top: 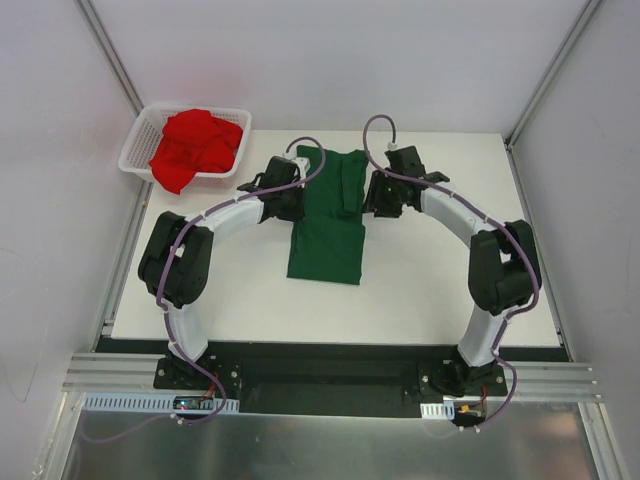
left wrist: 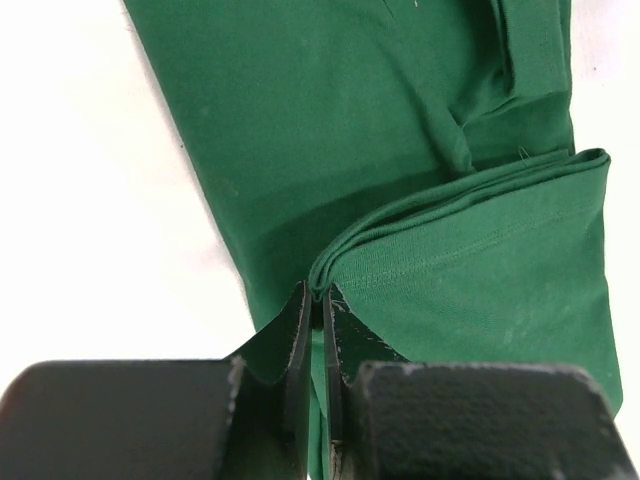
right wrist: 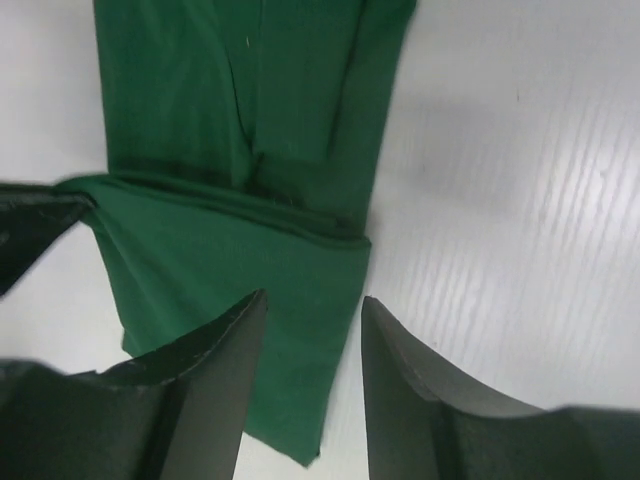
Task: Fold and stack the t-shirts
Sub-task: Fold the folded rectangular tshirt in 1/3 of the way
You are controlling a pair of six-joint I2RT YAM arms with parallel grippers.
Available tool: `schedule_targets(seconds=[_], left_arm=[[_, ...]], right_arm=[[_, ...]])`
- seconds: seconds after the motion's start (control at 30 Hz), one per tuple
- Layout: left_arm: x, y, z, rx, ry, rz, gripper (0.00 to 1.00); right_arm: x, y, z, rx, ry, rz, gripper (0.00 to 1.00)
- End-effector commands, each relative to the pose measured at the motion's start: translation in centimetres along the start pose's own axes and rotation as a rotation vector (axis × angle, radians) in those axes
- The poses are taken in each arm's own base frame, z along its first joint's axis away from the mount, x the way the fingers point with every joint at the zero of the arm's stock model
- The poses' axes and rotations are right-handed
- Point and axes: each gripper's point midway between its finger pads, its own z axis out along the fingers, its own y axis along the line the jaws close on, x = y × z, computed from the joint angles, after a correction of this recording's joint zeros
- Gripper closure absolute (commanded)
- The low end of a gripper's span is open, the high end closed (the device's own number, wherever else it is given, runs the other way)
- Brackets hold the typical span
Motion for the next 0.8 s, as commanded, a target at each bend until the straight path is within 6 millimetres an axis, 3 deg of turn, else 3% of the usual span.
schedule_targets(seconds=[0.0, 0.07, 0.1, 0.27, 0.4, 0.6, 0.67, 0.77], left_arm=[[-0.7, 0.6, -0.2, -0.018, -0.026, -0.015, 1.00], [-0.6, 0.6, -0.2, -0.016, -0.023, -0.016, 1.00], [-0.6, 0.6, -0.1, -0.014, -0.024, -0.015, 1.00], [-0.4, 0.7, 0.0, -0.015, -0.019, -0.020, 1.00], [-0.2, 0.7, 0.1, -0.016, -0.015, -0.022, 1.00], [-0.2, 0.7, 0.3, -0.010, -0.010, -0.027, 1.00], [-0.2, 0.7, 0.4, -0.009, -0.010, -0.027, 1.00], [-0.1, 0.7, 0.4, -0.010, -0.010, -0.027, 1.00]], right_arm=[[-3.1, 2.1, 1.2, -0.179, -0.012, 0.044, 0.54], [-4.1, 2.4, 1.7, -0.236, -0.010, 0.065, 0.54], [-3.4, 2.7, 2.5, -0.281, 0.029, 0.075, 0.54], [-4.0, 4.1, 3.6, -0.414, 0.051, 0.071, 0.54], [-4.4, 5.8, 3.4, -0.517, 0.066, 0.053, 0.54], [-5.7, 6.7, 2.5, -0.568, 0.026, 0.022, 0.57], [-6.3, 7.1, 1.8, -0.573, 0.005, 0.009, 0.63], [-6.7, 7.1, 2.0, -0.574, 0.000, 0.008, 0.87]])
